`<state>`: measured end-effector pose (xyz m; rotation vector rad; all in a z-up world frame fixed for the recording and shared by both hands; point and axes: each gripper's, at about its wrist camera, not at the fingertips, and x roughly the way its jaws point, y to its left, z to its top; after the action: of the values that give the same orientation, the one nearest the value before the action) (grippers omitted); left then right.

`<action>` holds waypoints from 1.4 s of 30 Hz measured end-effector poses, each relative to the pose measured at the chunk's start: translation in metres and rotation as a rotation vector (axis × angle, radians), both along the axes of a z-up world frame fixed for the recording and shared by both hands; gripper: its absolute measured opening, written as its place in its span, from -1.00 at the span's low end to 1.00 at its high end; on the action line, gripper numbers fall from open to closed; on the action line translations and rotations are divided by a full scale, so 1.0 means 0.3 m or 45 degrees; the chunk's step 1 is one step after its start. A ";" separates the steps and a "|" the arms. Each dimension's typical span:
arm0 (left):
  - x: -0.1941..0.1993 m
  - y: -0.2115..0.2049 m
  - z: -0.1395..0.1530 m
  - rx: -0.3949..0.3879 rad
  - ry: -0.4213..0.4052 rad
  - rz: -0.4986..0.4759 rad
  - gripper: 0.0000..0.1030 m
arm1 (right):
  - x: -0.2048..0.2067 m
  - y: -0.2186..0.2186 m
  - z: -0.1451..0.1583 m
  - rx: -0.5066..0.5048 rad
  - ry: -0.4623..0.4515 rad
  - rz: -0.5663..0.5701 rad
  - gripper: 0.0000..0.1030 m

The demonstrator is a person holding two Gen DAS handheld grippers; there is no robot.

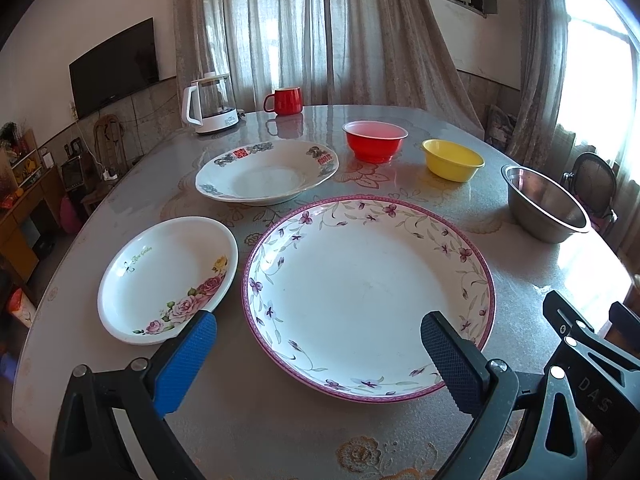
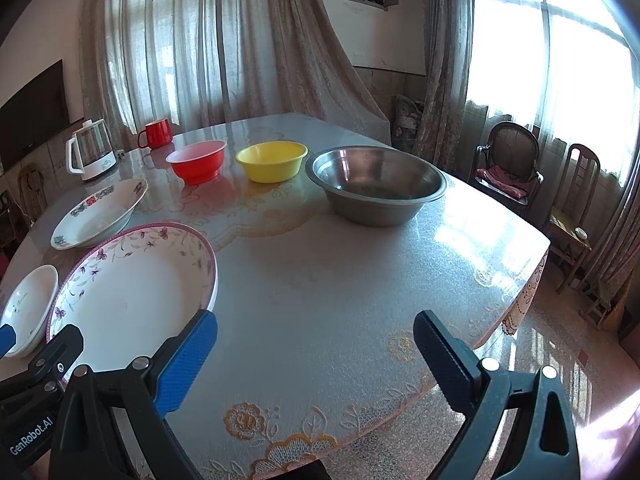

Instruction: Organize plates and bowls

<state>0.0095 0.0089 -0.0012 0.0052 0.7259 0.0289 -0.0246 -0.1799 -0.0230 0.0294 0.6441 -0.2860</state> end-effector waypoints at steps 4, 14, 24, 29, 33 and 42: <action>0.002 -0.001 0.002 0.003 0.005 0.002 0.99 | 0.008 -0.003 -0.004 0.007 0.007 0.010 0.95; 0.002 -0.003 0.002 0.001 0.014 -0.005 0.99 | 0.014 -0.012 -0.009 0.015 0.009 0.021 0.95; 0.000 -0.010 0.002 -0.008 0.022 -0.013 0.99 | 0.016 -0.015 -0.013 0.024 0.017 0.019 0.95; -0.002 -0.007 0.005 -0.012 0.020 -0.012 0.99 | 0.014 -0.012 -0.012 0.020 0.016 0.025 0.95; -0.001 -0.003 0.005 -0.022 0.024 -0.015 0.99 | 0.016 -0.011 -0.018 0.023 0.024 0.031 0.95; 0.020 0.078 -0.024 -0.347 0.112 -0.143 0.99 | 0.052 -0.011 -0.017 0.119 0.064 0.231 0.86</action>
<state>0.0154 0.0324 -0.0086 -0.2143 0.8121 -0.1787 -0.0090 -0.1833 -0.0279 0.0530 0.7047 -0.0816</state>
